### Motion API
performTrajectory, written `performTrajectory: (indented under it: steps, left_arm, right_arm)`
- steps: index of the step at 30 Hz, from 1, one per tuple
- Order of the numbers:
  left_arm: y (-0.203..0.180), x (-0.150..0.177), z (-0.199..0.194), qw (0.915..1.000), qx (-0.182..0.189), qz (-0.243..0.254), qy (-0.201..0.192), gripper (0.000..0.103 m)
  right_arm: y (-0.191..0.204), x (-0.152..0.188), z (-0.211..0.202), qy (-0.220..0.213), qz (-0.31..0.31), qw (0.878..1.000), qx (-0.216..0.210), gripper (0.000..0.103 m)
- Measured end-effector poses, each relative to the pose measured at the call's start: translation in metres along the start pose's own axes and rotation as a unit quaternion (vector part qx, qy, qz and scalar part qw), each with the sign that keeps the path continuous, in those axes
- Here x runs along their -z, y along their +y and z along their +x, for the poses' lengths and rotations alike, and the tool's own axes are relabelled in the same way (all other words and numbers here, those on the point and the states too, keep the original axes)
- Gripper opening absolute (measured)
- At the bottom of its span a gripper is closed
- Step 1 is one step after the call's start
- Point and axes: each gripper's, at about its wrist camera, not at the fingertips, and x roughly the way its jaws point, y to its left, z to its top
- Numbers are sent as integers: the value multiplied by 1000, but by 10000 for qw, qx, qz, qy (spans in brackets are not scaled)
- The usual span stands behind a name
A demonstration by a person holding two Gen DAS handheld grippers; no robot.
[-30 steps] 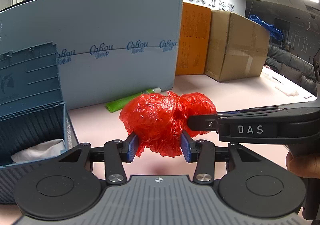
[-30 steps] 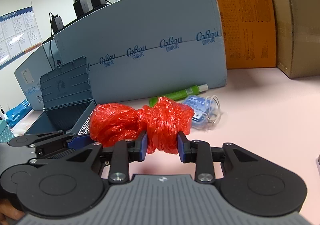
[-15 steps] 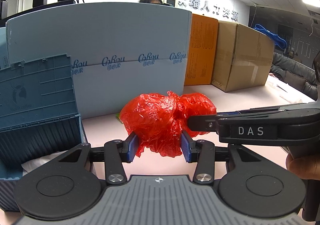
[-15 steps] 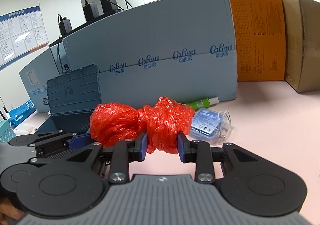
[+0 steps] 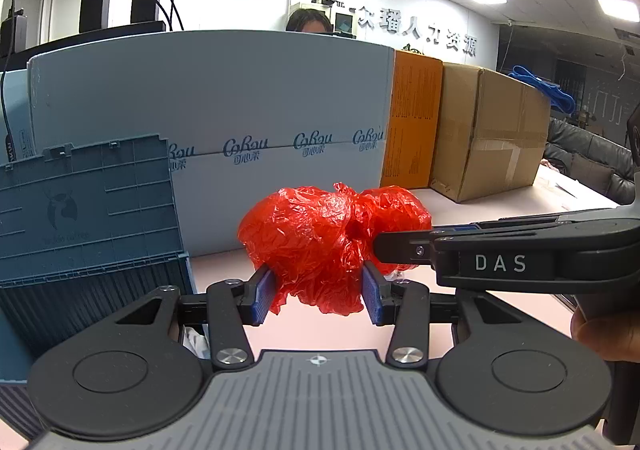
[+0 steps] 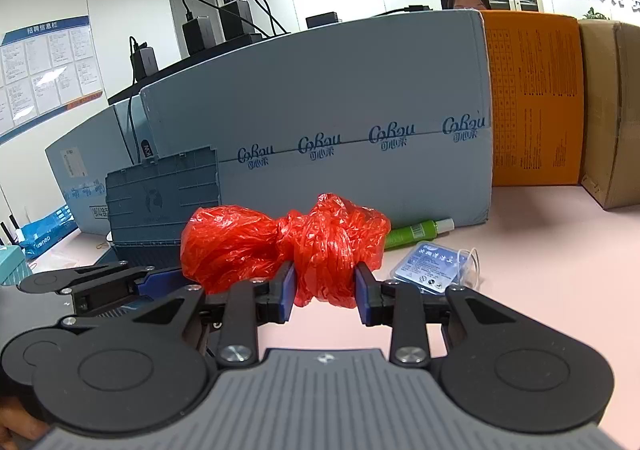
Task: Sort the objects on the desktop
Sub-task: 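Carry the red bag with both tools toward the dark blue storage box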
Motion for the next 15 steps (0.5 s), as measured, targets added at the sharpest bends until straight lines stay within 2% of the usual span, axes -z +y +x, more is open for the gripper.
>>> performTrajectory:
  steps: [15]
  left_arm:
    - [21, 1, -16, 9999, 29, 22, -133, 39]
  right_arm:
    - [27, -1, 2, -120, -45, 9999, 42, 34]
